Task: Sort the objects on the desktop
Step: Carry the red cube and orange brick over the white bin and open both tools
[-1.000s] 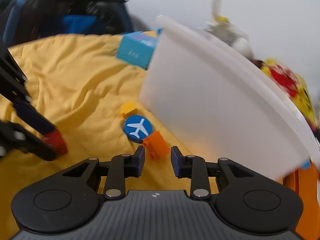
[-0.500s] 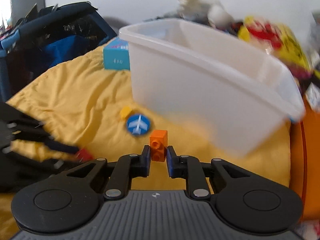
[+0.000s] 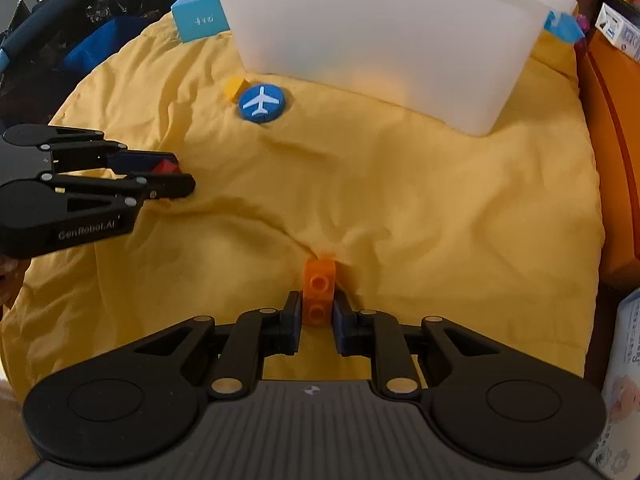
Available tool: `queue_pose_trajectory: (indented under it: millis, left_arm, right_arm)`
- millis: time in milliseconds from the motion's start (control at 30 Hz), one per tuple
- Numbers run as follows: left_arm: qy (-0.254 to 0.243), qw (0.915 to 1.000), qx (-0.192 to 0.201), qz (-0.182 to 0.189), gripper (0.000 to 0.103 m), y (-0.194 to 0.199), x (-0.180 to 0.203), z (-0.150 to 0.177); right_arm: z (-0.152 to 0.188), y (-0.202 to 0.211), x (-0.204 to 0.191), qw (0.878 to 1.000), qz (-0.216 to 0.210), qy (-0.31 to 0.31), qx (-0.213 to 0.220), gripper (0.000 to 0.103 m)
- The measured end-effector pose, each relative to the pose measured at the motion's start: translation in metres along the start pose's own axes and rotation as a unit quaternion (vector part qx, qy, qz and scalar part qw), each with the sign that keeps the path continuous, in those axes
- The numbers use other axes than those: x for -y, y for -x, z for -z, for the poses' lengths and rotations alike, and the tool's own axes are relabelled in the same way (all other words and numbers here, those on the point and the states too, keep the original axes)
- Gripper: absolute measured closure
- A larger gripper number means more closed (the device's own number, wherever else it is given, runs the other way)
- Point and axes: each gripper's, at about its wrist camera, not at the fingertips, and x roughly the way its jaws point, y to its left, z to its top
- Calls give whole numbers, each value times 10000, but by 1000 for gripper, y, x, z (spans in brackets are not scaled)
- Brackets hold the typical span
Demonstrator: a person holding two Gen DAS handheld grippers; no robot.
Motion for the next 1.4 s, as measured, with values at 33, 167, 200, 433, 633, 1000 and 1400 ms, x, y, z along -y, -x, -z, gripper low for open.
queue_pose_trajectory:
  millis: [33, 167, 200, 433, 633, 1000, 1400]
  left_arm:
    - [-16, 10000, 34, -20, 59, 2, 1, 0]
    - [-124, 9998, 148, -86, 51, 7, 3, 2]
    - [-133, 9998, 146, -102, 51, 8, 3, 3]
    - [-78, 9999, 94, -89, 52, 4, 5, 6]
    - [120, 9999, 48, -20, 56, 7, 5, 11]
    - [199, 9983, 463, 302, 80, 43, 0, -23]
    - [-37, 9761, 2169, 112, 80, 91, 5, -158]
  right_arm:
    - [1, 1, 1, 9999, -18, -50, 92, 79]
    - [14, 12, 5, 9983, -221, -103, 535, 67]
    - [17, 15, 5, 9976, -260, -97, 637, 65]
    - [30, 21, -3, 9946, 33, 82, 1037, 65]
    - [28, 9, -1, 9943, 139, -123, 1046, 70]
    - [4, 43, -2, 9869, 263, 226, 1578, 86]
    - [-102, 113, 14, 9259, 1067, -303, 3611, 86]
